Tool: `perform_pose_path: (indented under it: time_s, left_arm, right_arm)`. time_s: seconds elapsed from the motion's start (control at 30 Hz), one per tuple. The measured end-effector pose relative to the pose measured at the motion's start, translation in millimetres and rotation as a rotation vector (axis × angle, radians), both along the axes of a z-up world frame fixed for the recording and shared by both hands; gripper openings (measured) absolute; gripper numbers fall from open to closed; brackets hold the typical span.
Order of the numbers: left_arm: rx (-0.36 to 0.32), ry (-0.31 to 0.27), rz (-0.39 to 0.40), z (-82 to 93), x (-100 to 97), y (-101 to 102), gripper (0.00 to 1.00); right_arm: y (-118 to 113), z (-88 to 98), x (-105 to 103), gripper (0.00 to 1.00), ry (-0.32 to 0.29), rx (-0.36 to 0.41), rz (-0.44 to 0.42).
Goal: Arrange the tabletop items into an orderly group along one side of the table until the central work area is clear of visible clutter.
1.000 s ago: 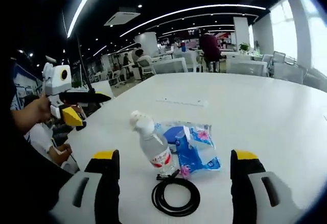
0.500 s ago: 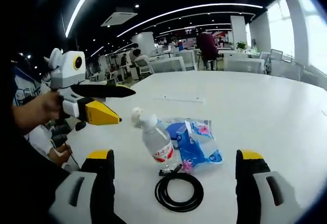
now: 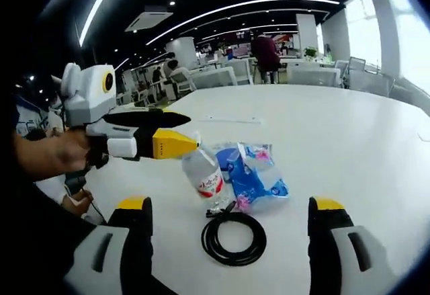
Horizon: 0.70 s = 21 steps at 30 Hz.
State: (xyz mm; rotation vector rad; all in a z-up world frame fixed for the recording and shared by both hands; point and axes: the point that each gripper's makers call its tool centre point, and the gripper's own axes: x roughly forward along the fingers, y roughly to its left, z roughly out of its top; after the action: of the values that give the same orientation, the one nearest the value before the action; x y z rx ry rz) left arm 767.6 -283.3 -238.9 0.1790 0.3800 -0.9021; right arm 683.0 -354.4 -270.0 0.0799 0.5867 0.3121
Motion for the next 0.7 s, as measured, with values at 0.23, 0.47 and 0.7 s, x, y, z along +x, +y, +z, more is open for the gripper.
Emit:
perform_pose_path:
  time_s: [0.23, 0.47, 0.7]
  left_arm:
    - [0.022, -0.007, 0.010, -17.5, 0.8, -7.3, 0.40]
    - [-0.018, -0.041, 0.040, -11.8, 7.5, -8.1, 0.26]
    - [-0.010, -0.047, 0.052, -19.2, 9.3, -5.9, 0.23]
  right_arm:
    - [0.4, -12.8, -8.8, 0.91, 0.032, 0.011, -0.003]
    - [1.4, -24.9, -18.2, 0.89, 0.061, 0.020, -0.008]
    - [-1.8, -27.8, -21.0, 0.88, 0.067, 0.022, -0.022]
